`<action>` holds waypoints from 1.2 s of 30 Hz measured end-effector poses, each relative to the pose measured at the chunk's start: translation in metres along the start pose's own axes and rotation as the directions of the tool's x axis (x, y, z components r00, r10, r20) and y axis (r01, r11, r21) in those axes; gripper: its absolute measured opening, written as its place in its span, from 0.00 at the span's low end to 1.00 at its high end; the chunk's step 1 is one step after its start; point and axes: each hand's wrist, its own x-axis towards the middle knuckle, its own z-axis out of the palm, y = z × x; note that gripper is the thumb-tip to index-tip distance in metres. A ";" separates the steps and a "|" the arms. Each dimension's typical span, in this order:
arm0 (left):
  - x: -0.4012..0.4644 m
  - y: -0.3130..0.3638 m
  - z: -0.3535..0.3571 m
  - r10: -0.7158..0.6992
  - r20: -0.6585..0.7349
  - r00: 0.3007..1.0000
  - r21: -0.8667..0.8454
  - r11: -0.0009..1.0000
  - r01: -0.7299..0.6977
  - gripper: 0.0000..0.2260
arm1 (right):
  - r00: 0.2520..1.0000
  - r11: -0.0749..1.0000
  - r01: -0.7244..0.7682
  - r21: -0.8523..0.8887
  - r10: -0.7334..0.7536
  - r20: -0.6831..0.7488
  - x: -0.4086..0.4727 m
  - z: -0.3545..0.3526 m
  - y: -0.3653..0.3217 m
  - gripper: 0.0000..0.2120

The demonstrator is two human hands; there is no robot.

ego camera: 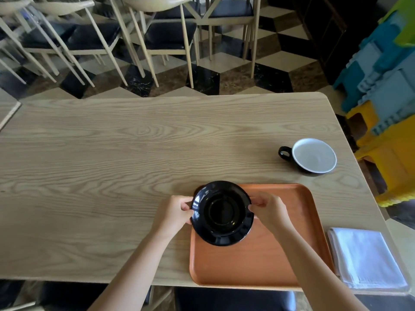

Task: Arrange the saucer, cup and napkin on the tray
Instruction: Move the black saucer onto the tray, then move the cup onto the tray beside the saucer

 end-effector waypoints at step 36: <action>0.106 0.179 0.120 0.660 0.344 0.668 0.669 0.328 -0.667 0.31 | 0.958 0.712 0.188 -0.676 -0.285 -0.033 0.070 -0.155 0.069 0.36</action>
